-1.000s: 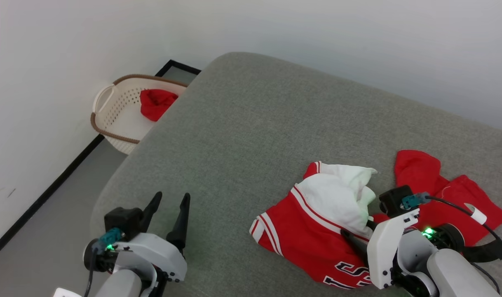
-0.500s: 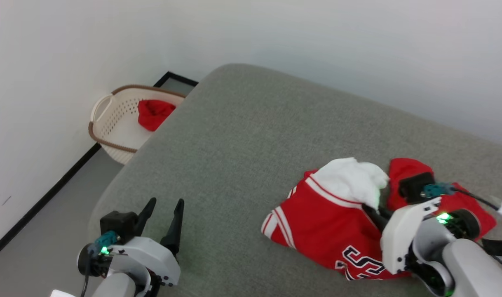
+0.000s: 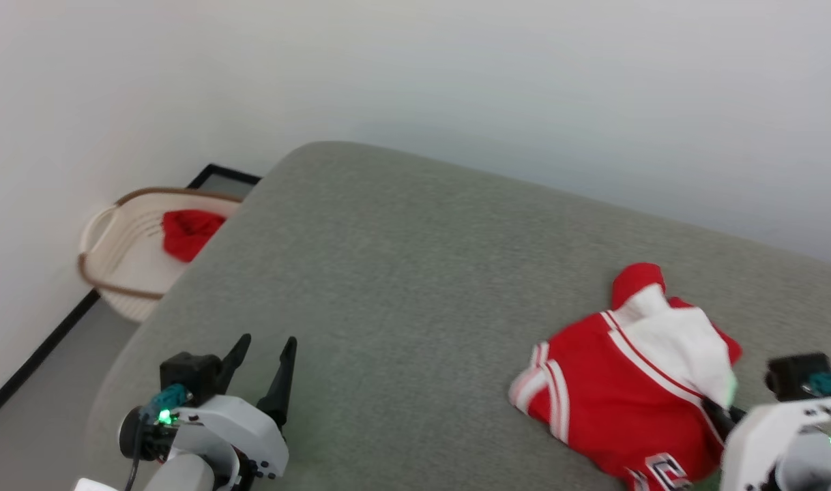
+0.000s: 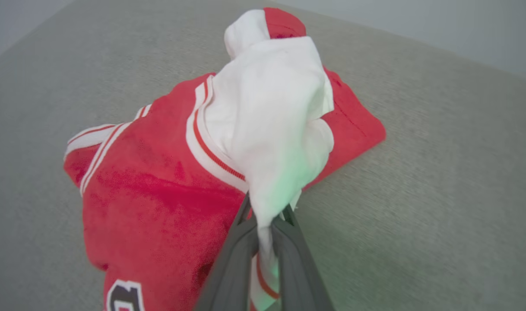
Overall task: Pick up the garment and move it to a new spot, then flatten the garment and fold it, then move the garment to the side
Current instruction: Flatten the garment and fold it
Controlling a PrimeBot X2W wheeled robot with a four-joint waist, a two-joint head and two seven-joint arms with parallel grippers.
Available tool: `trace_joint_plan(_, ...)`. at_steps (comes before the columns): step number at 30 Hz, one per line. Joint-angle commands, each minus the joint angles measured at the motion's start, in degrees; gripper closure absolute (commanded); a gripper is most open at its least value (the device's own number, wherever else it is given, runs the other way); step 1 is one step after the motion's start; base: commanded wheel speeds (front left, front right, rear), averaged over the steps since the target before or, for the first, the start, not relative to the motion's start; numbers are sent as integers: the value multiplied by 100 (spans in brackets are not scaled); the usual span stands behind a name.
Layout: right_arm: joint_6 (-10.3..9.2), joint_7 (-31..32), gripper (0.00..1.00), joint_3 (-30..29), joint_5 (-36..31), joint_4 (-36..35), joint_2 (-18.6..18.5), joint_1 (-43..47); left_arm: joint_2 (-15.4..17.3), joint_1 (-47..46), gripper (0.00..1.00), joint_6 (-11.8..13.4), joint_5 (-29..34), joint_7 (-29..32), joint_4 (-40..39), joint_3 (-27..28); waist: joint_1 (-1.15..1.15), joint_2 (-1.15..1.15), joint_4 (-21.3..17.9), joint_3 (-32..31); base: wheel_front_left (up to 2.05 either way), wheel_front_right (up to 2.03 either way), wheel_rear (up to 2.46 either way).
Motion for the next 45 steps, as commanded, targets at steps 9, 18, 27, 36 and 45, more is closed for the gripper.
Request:
trace_joint_plan(9, 1, 67, 100, -1195, -582, 143, 288, 471, -11, -75, 0, -45, -128, 11, 41, -79, 0, 0, -770, -1, 0, 0, 0)
trace_joint_plan(18, 1, -63, 0, -1131, -787, 454, 538, 229, 43, -48, 0, -65, -216, 3, 33, -146, 0, 0, -1178, -49, 0, 0, 0)
trace_joint_plan(27, 1, -334, 0, -951, -739, 115, 622, 207, 299, -77, 0, -99, -412, 176, -294, -287, 0, 0, -1730, -125, 0, 0, 0)
trace_joint_plan(36, 1, -1251, 0, -766, -968, -602, 892, 593, 714, -326, 0, -98, -976, 1113, -1160, -603, 0, 0, -2322, -125, 0, 0, 0)
trace_joint_plan(45, 1, -2069, 0, -600, -1123, -952, 1286, 769, 1092, -634, 0, -100, -1825, 2083, -2039, -821, 0, 0, -2937, 7, 0, 0, 0)
